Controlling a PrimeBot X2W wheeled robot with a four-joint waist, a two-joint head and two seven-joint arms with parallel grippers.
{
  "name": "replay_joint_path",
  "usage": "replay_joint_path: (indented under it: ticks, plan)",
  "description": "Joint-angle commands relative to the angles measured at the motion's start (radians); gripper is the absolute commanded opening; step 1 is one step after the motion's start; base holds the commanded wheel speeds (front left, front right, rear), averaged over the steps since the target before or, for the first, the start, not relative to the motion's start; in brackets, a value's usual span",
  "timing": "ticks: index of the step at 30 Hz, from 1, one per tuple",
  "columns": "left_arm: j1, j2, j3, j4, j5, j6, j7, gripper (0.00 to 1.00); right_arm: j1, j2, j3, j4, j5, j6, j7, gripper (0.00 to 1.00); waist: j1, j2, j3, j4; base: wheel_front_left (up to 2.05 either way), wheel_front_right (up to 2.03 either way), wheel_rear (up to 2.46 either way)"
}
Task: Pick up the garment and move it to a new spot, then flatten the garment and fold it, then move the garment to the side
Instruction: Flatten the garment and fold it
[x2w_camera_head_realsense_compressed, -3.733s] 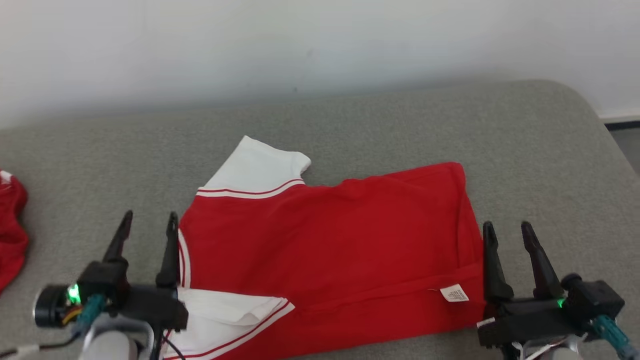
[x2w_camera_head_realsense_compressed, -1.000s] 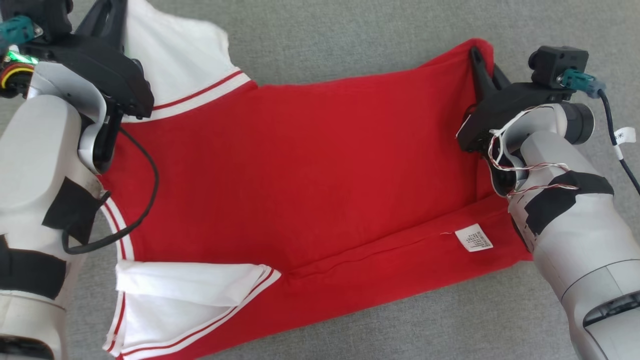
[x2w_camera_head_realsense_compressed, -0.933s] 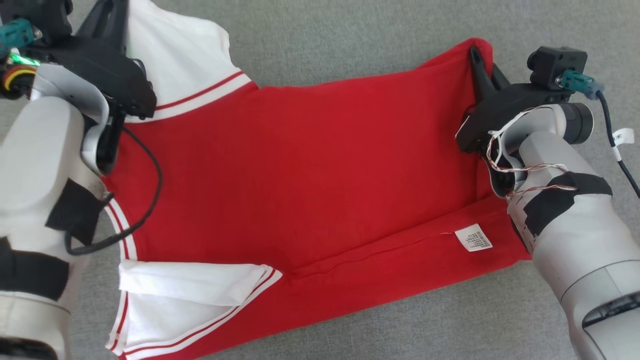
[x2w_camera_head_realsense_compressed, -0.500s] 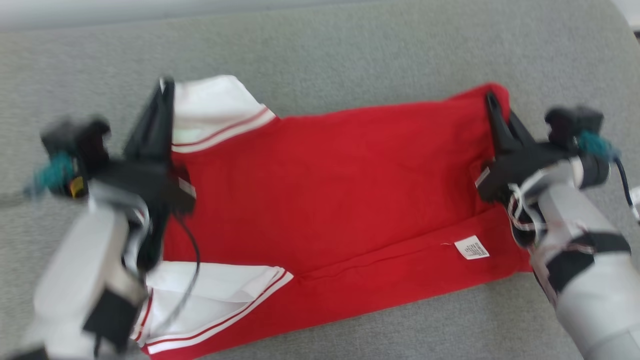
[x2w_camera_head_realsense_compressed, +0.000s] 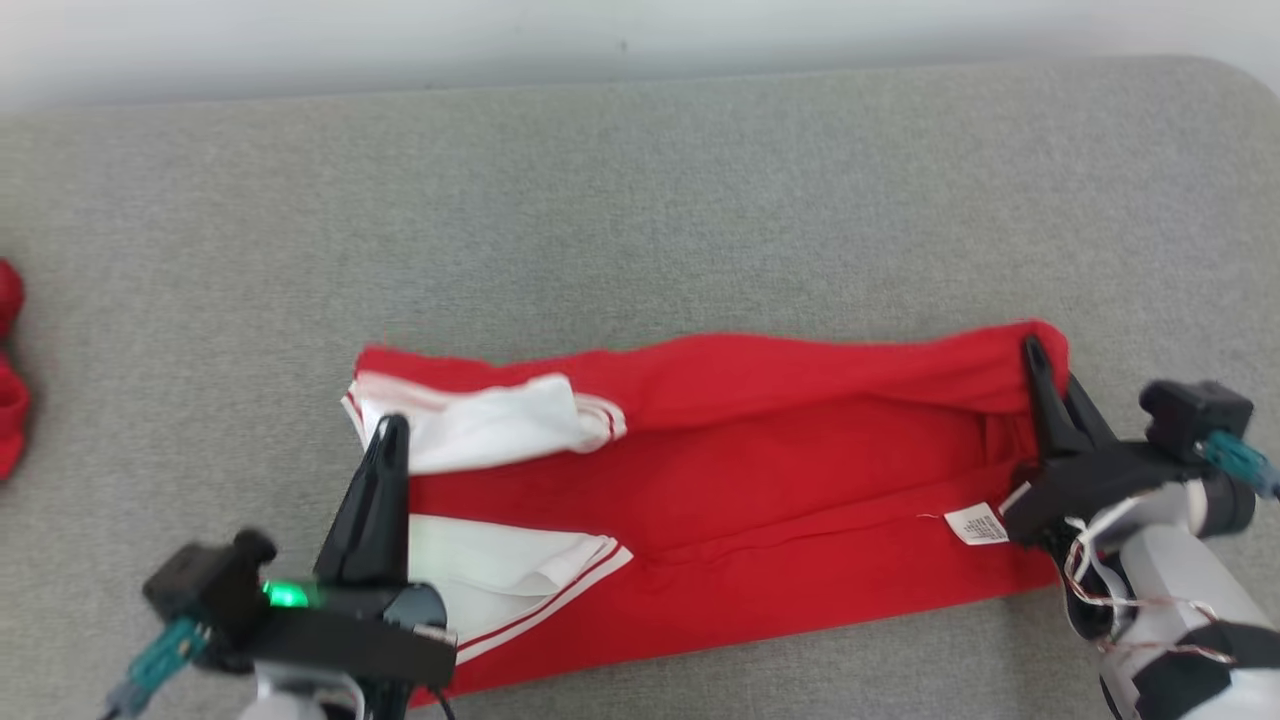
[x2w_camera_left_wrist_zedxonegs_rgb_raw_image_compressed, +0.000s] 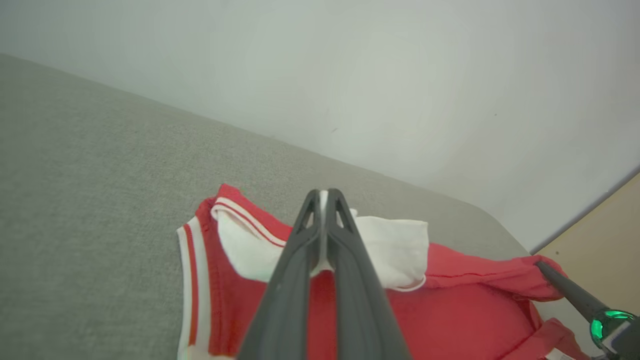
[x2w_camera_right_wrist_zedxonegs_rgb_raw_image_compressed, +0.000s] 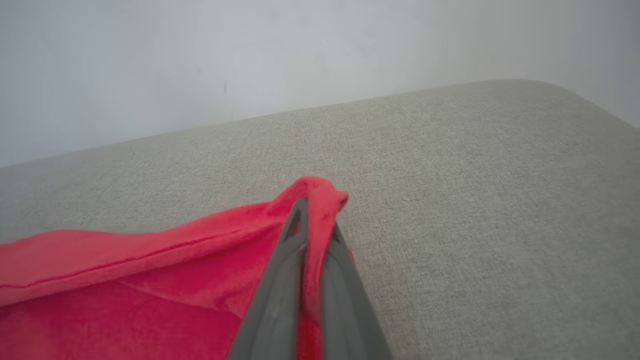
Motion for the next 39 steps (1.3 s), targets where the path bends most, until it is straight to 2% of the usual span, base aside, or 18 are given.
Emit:
replay_joint_path:
  ticks: [1,4,7,8,9,10,11,12,18,23,31,36,39]
  plan:
    - [0.018,-0.002,0.007,-0.008,-0.003,0.002,-0.005,0.0,0.016,-0.004,-0.006,-0.004,-0.003,0.001,0.0,0.0,0.0002,0.0001,-0.009,0.009,0.0,0.0,0.0]
    - [0.075,-0.023,0.011,-0.027,-0.011,0.001,-0.005,0.0,0.057,-0.001,-0.028,-0.033,0.002,0.001,0.0,0.0,0.0002,0.0001,-0.02,0.017,0.0,0.0,0.0]
    - [0.133,-0.046,0.016,0.041,0.023,-0.006,-0.005,0.0,0.124,0.006,-0.028,-0.048,-0.007,0.001,0.0,0.0,0.0002,0.0001,-0.046,0.013,0.0,0.0,0.0]
    - [0.14,-0.059,0.025,0.06,0.023,-0.005,-0.005,0.0,0.13,0.009,-0.029,-0.047,-0.008,0.001,0.0,0.31,0.0002,0.0001,-0.051,0.012,0.0,0.0,0.0]
    - [0.145,-0.064,0.026,0.082,0.033,-0.005,-0.005,0.0,0.134,0.012,-0.031,-0.046,-0.009,0.001,0.0,1.0,0.0002,0.0001,-0.056,0.01,0.0,0.0,0.0]
    - [0.141,-0.065,0.032,0.094,0.059,-0.009,-0.005,0.33,0.139,0.015,-0.036,-0.048,-0.004,0.001,0.0,1.0,0.0002,0.0001,-0.059,0.01,0.0,0.0,0.0]
    - [0.137,-0.07,0.041,0.101,0.075,-0.008,-0.006,0.91,0.144,0.017,-0.038,-0.055,-0.001,0.001,0.0,1.0,0.0002,0.0001,-0.061,0.01,0.0,0.0,0.0]
    - [0.14,-0.08,0.047,0.112,0.088,-0.013,-0.005,1.0,0.151,0.018,-0.041,-0.061,0.003,0.001,0.0,1.0,0.0002,0.0001,-0.064,0.009,0.0,0.0,0.0]
    - [0.173,-0.122,0.138,0.097,0.203,-0.034,-0.006,1.0,0.201,0.012,-0.076,-0.14,0.01,0.001,0.0,1.0,0.0002,0.0001,-0.089,0.01,0.0,0.0,0.0]
    - [0.216,-0.153,0.233,0.046,0.362,-0.044,-0.006,1.0,0.226,0.009,-0.09,-0.159,0.0,0.001,0.0,1.0,0.0002,0.0001,-0.111,0.008,0.0,0.0,0.0]
    - [0.269,-0.2,0.347,-0.009,0.544,-0.07,-0.006,1.0,0.155,0.019,-0.084,0.007,-0.01,0.001,0.0,1.0,0.0002,0.0001,-0.136,0.033,0.0,0.0,0.0]
    - [0.292,-0.208,0.384,0.017,0.568,-0.078,-0.006,1.0,0.106,0.031,-0.078,0.157,-0.013,0.001,0.0,1.0,0.0002,0.0001,-0.153,0.054,0.0,0.0,0.0]
    - [0.299,-0.208,0.386,0.036,0.544,-0.072,-0.006,1.0,0.084,0.036,-0.077,0.258,-0.017,0.001,0.0,1.0,0.0002,0.0001,-0.164,0.067,0.0,0.0,0.0]
